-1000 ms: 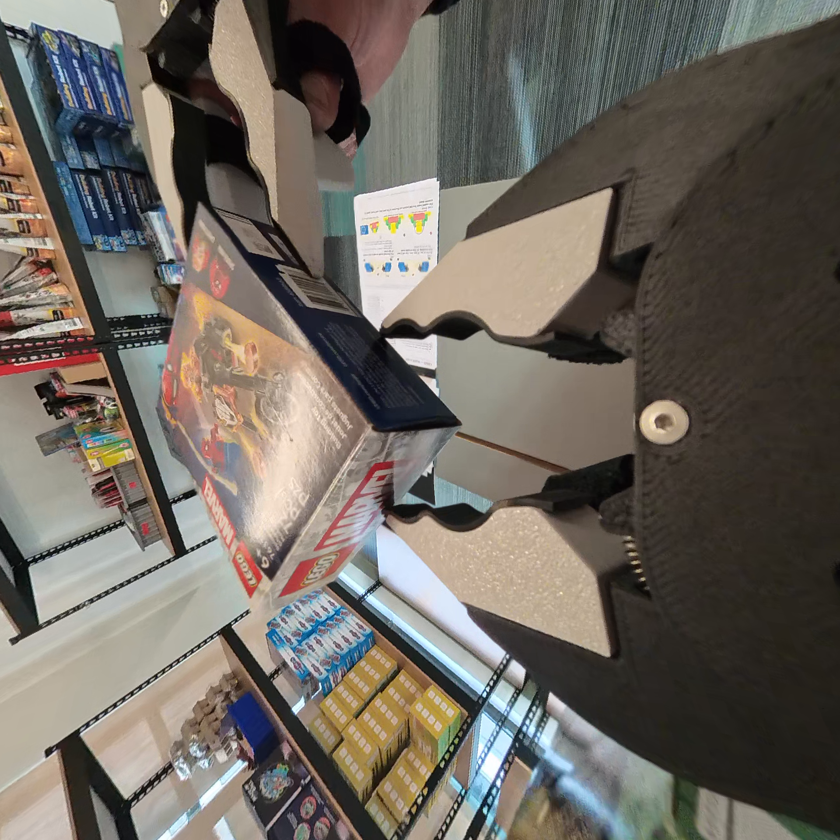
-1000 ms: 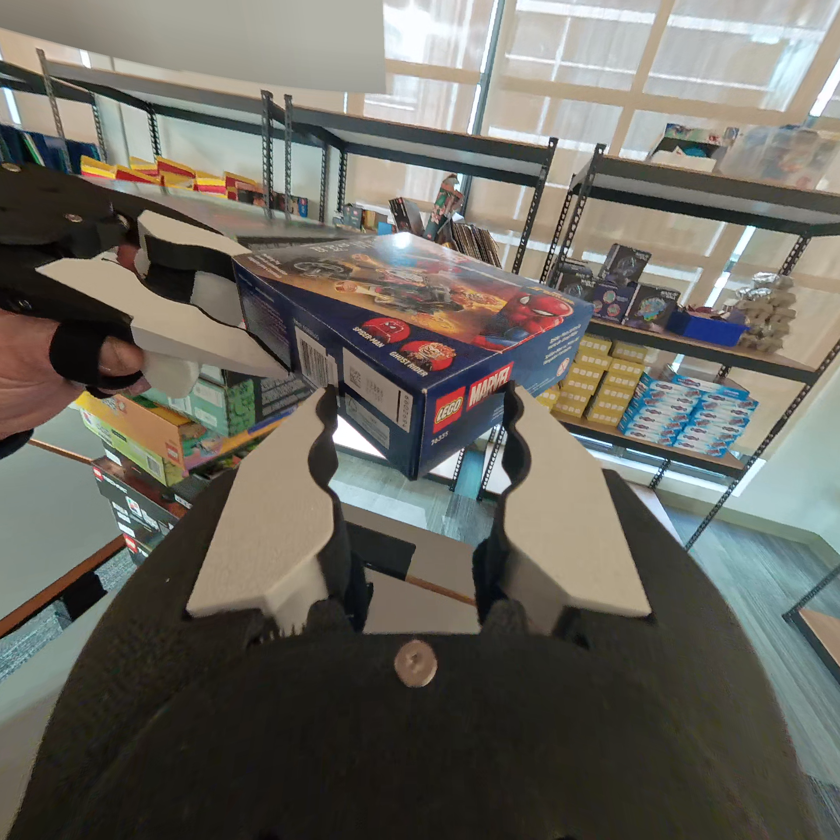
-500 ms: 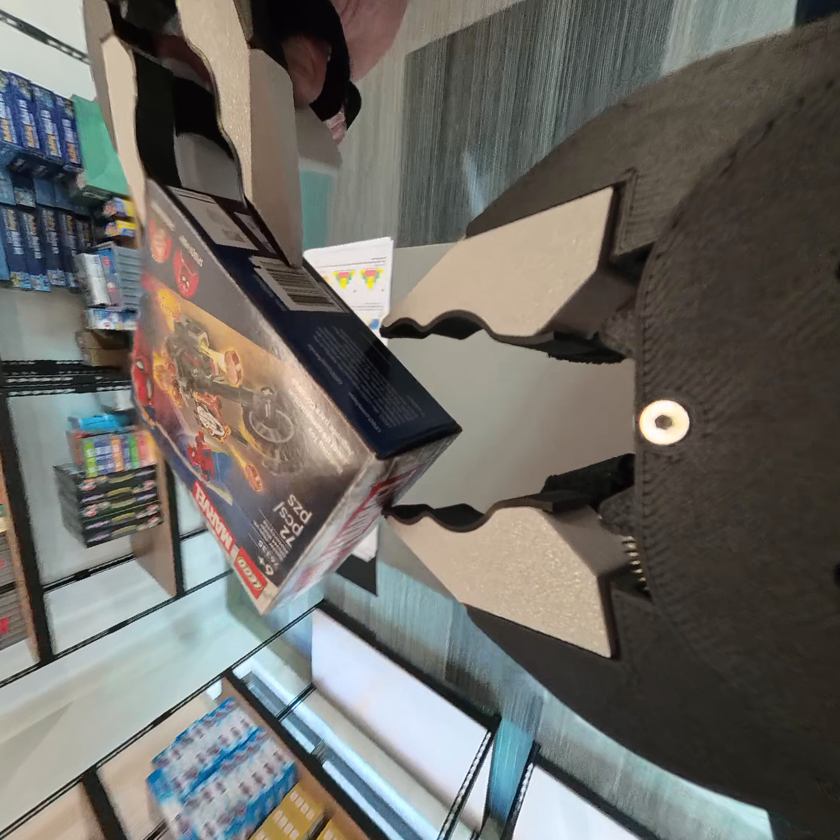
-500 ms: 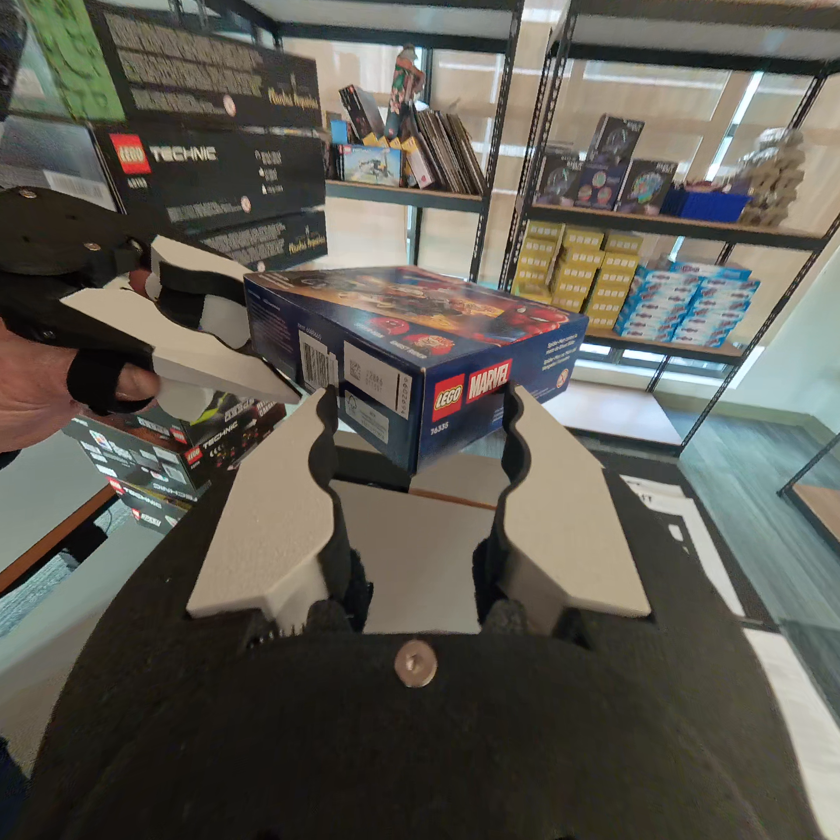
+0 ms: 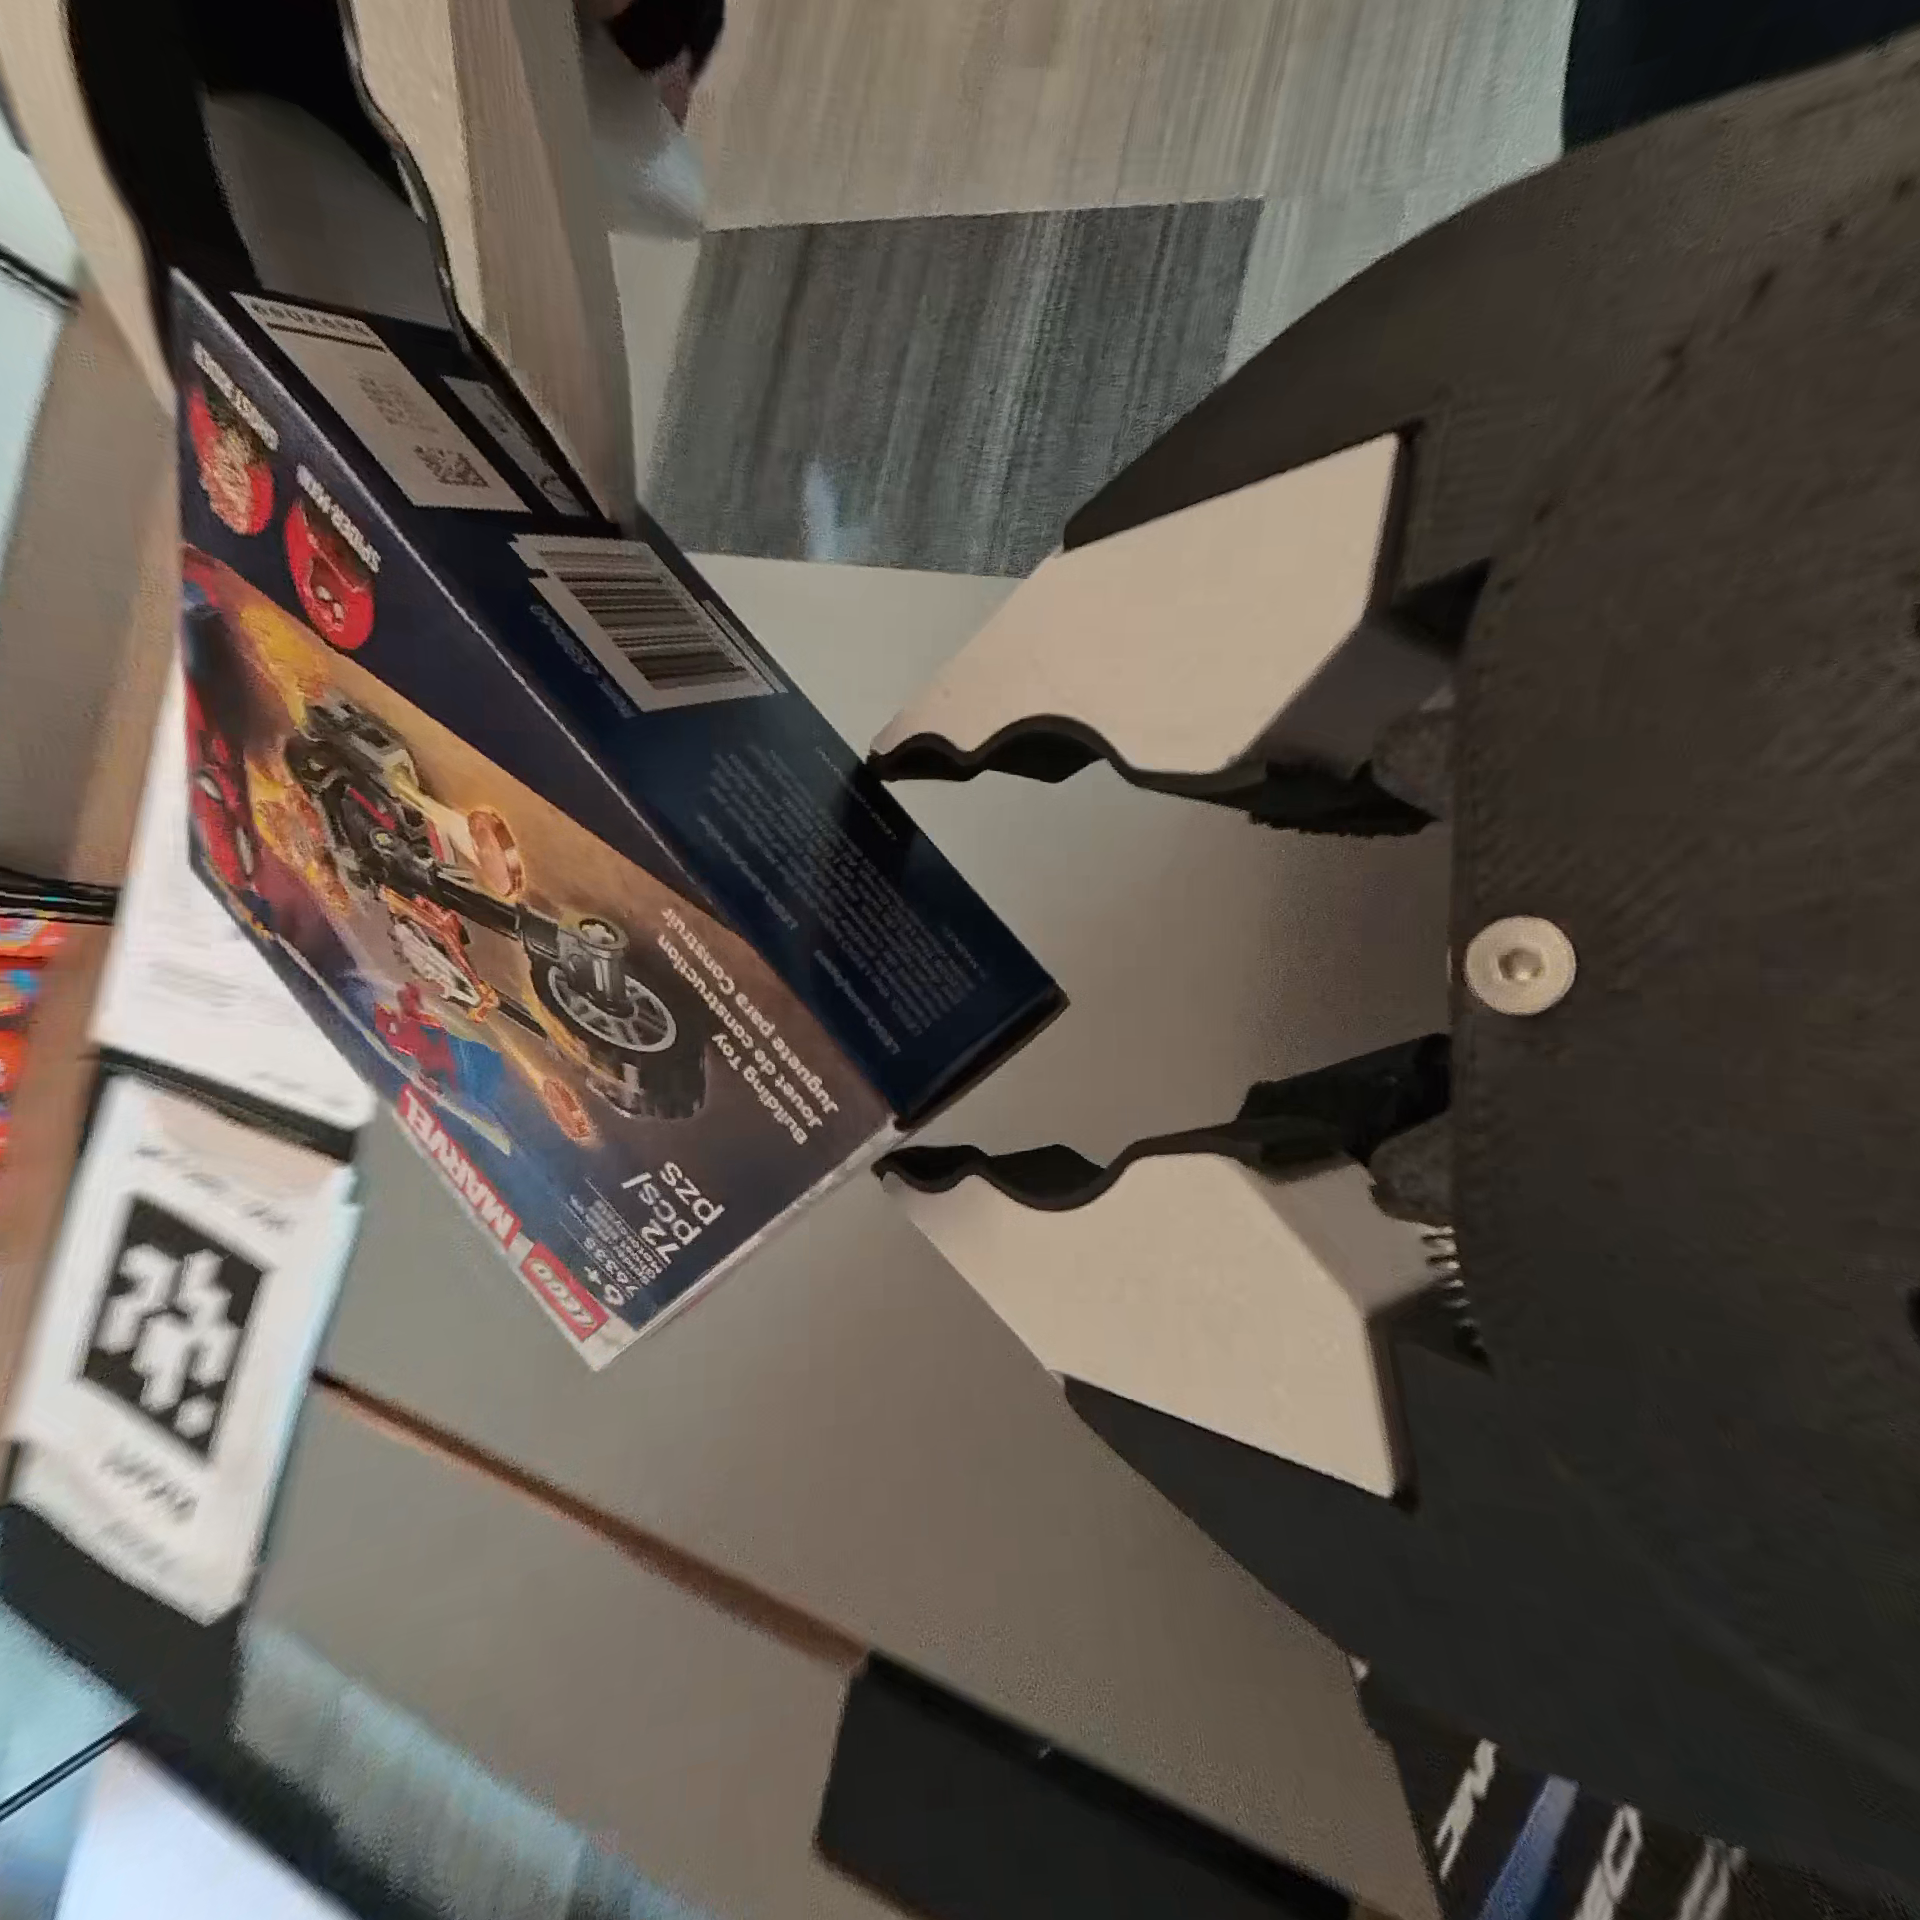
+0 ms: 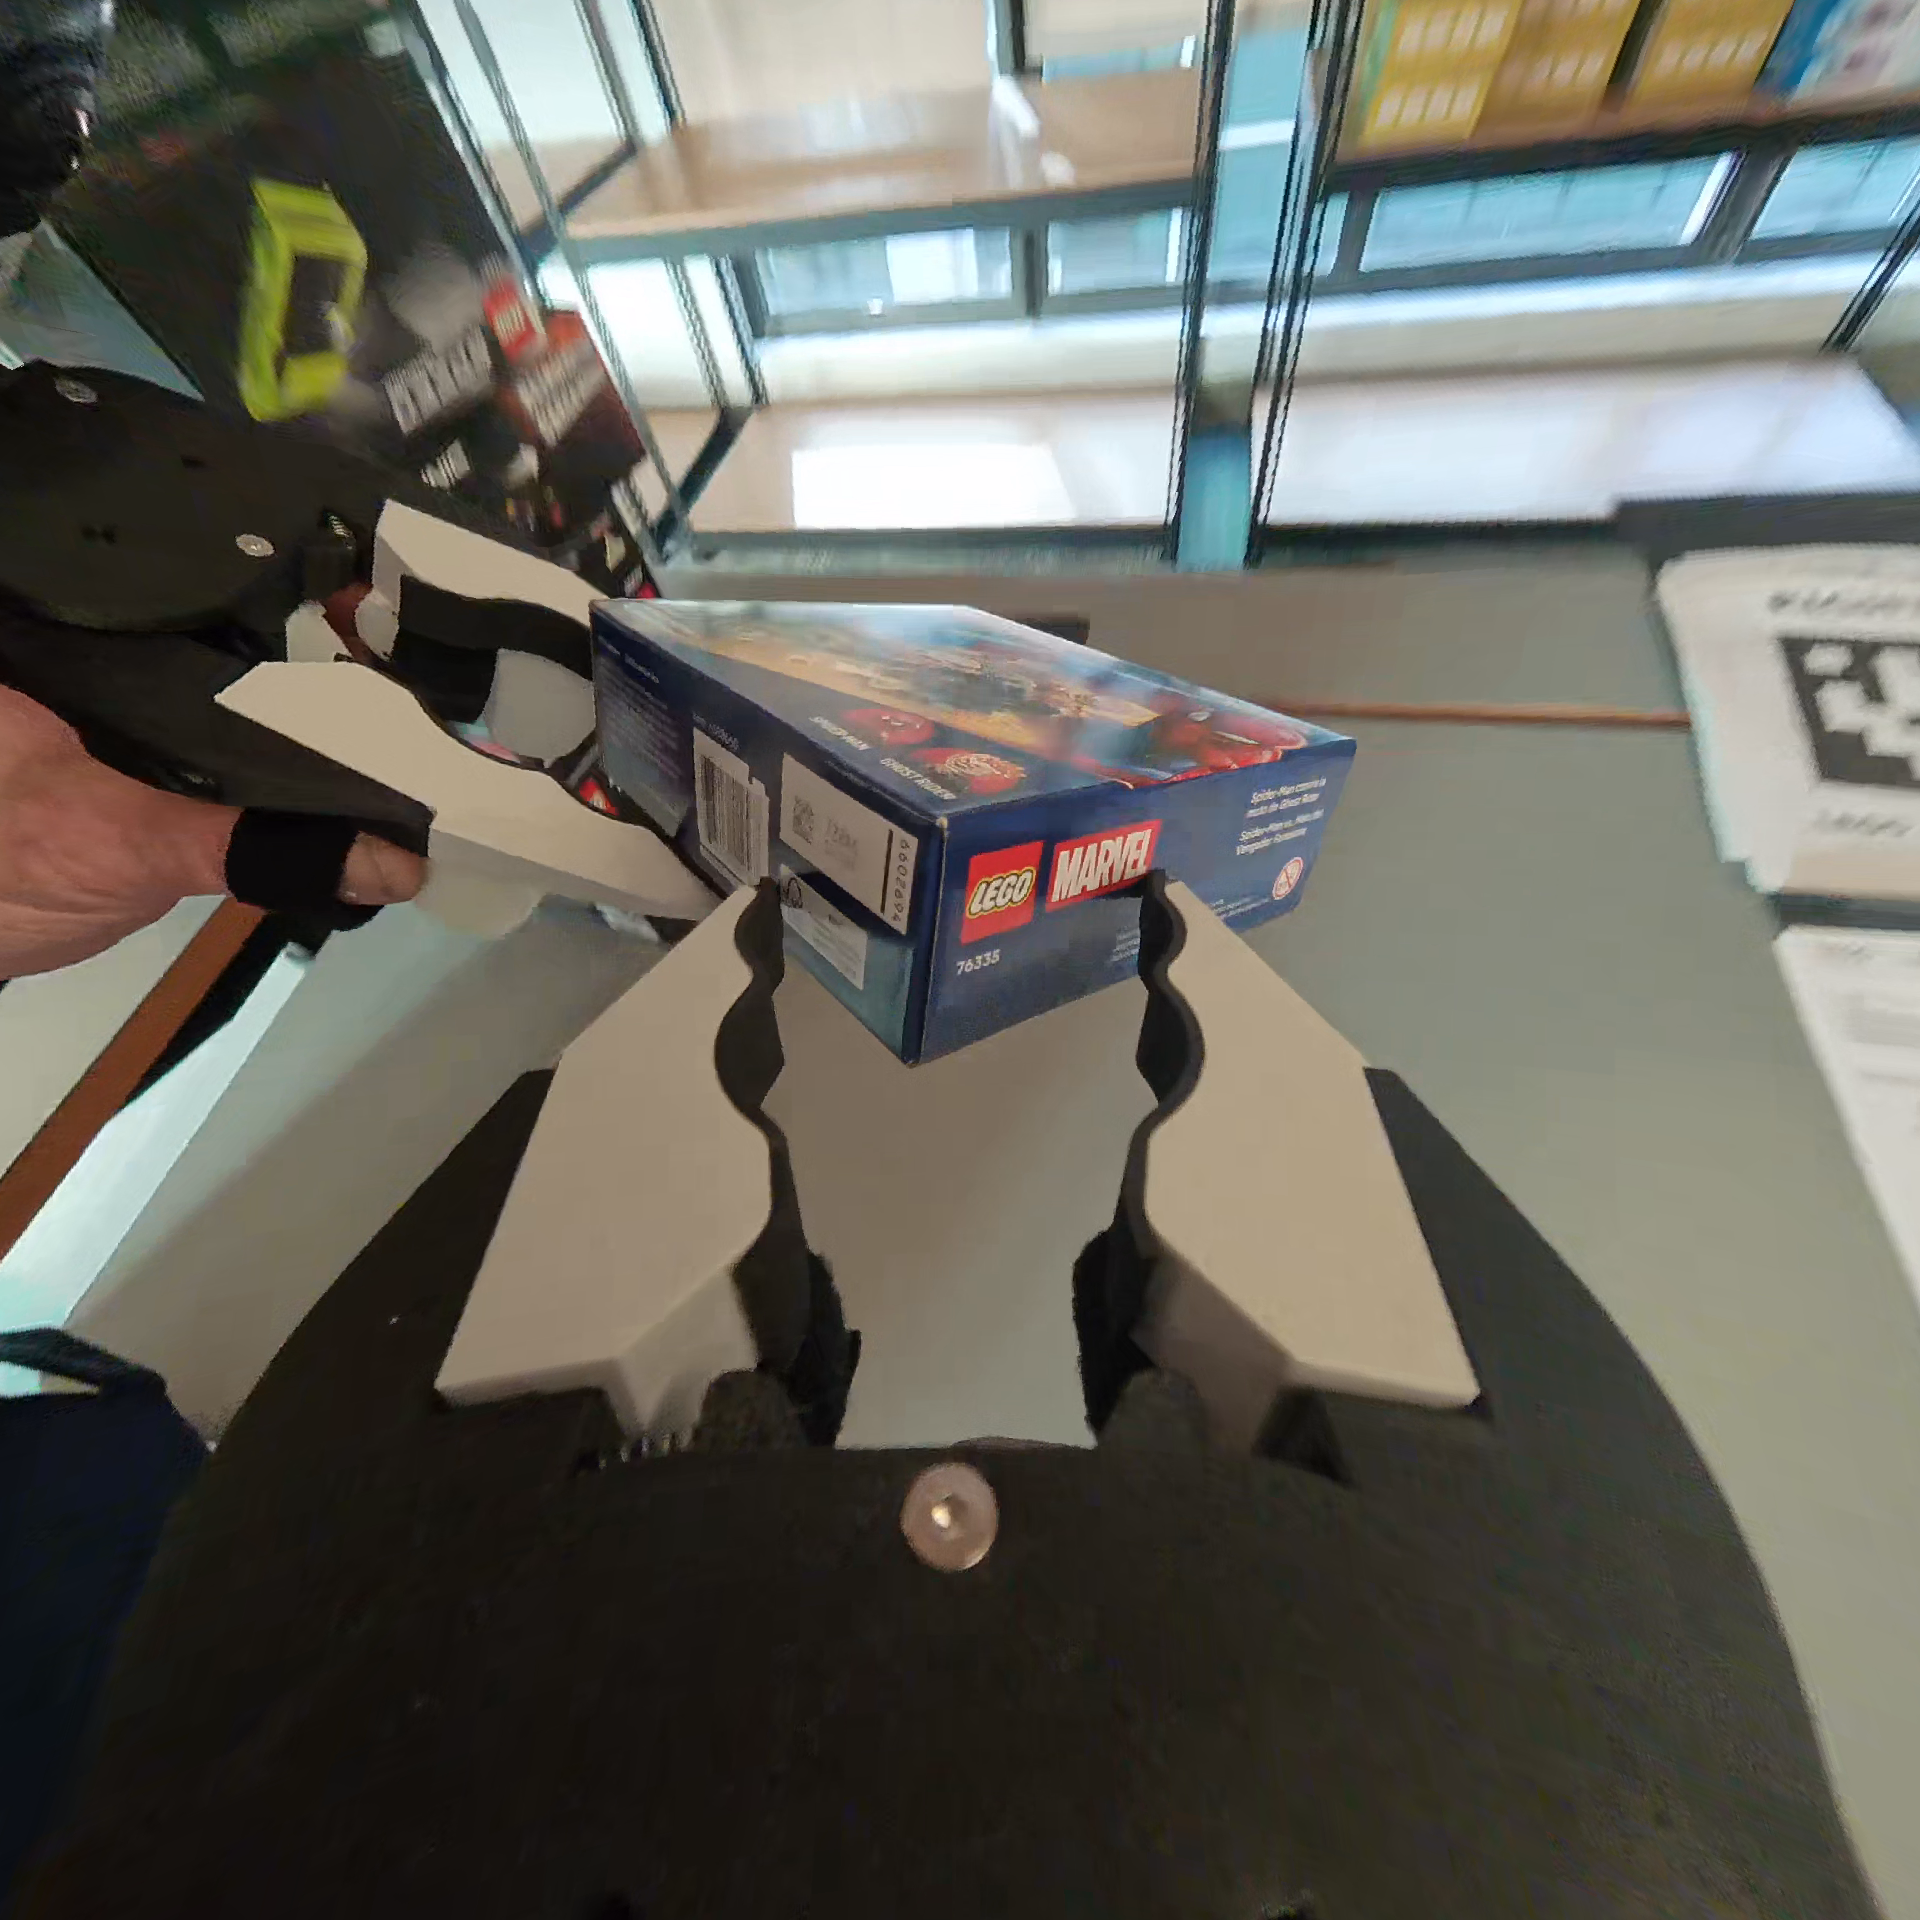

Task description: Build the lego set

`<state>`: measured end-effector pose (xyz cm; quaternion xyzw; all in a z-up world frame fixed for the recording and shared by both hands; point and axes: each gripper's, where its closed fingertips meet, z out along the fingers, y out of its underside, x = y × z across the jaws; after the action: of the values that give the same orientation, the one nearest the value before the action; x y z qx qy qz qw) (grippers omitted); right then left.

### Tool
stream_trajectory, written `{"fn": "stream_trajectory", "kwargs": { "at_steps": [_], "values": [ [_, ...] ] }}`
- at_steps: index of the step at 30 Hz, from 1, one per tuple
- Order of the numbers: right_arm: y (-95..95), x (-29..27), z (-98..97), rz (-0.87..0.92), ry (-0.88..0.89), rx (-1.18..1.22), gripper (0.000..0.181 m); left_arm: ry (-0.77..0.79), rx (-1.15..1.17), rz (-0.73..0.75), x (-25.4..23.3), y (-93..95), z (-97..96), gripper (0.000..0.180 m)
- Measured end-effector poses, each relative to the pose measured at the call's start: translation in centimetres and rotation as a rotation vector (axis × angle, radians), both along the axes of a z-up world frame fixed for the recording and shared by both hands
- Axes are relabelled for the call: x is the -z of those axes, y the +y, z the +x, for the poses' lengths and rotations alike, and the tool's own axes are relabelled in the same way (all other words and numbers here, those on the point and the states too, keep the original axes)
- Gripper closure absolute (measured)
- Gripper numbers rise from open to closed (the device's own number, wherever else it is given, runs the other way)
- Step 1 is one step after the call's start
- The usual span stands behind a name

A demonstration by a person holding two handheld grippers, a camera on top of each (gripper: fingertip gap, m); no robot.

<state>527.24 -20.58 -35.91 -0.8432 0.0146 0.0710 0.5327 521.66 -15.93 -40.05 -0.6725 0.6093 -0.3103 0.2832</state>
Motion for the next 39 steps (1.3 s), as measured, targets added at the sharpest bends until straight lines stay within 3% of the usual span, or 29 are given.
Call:
{"fn": "stream_trajectory", "kwargs": {
  "at_steps": [9,16,18,23,32,39],
  "values": [
    [-1.4,15.3,-2.9,-0.293,0.121,-0.064,0.110,0.240,0.036,-0.032,13.6,-1.5,-3.7,0.107],
    [-3.7,22.7,-5.5,-0.455,0.193,-0.099,0.110,0.405,0.105,-0.101,20.2,-4.0,-7.1,0.104],
    [-4.5,24.2,-6.1,-0.501,0.206,-0.106,0.112,0.444,0.115,-0.183,21.5,-5.0,-8.1,0.103],
    [-6.2,26.5,-7.0,-0.579,0.196,-0.118,0.120,0.499,0.138,-0.414,23.6,-7.5,-10.4,0.110],
    [-9.3,26.0,-9.2,-0.618,0.228,-0.128,0.123,0.515,0.096,-0.511,23.9,-8.1,-14.3,0.113],
    [-10.3,26.6,-14.9,-0.674,0.201,-0.335,0.135,0.554,0.060,-0.576,24.5,-9.4,-18.1,0.116]
  ]
}}
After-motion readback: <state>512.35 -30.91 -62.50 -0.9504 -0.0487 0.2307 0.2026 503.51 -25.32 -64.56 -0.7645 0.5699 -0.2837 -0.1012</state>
